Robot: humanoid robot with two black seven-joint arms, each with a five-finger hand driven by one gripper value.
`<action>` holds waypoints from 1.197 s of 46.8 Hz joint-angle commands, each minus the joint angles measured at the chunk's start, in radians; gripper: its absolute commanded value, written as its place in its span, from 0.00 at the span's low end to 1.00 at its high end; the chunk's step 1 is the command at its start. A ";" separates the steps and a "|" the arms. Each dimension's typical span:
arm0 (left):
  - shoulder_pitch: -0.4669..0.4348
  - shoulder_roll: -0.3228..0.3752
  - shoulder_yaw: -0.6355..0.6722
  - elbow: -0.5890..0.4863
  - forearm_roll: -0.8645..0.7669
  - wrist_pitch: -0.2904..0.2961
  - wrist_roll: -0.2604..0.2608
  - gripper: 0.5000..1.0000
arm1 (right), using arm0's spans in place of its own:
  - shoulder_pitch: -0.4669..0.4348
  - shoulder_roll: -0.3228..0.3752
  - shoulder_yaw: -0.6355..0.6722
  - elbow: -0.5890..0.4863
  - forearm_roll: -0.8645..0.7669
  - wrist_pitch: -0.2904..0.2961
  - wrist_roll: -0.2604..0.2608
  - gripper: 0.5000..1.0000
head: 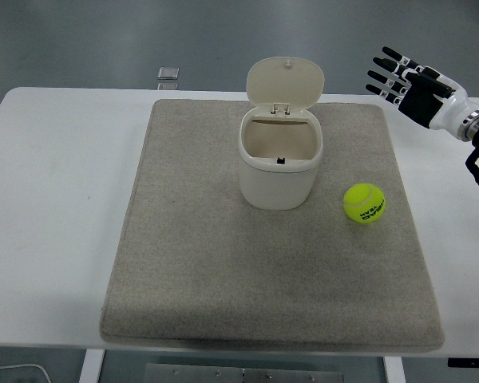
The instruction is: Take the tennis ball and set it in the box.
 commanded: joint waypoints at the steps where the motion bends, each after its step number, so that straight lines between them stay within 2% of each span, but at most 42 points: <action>1: 0.001 0.000 0.000 0.000 0.000 0.000 0.000 0.98 | 0.000 0.000 0.000 0.000 0.000 0.000 0.000 0.83; 16: -0.010 0.000 0.002 0.001 0.000 0.000 0.000 0.98 | 0.003 -0.003 0.000 0.002 0.003 -0.003 0.000 0.83; 25: -0.012 0.000 0.000 0.000 0.000 0.000 0.000 0.98 | 0.003 -0.009 -0.003 0.000 0.000 -0.037 0.000 0.83; 35: -0.011 0.000 0.000 0.000 0.000 0.000 0.000 0.98 | -0.003 -0.006 -0.003 0.000 0.000 -0.021 0.003 0.83; 56: -0.011 0.000 0.000 0.000 0.000 0.000 0.000 0.98 | -0.012 -0.007 0.005 0.000 0.000 -0.028 0.021 0.83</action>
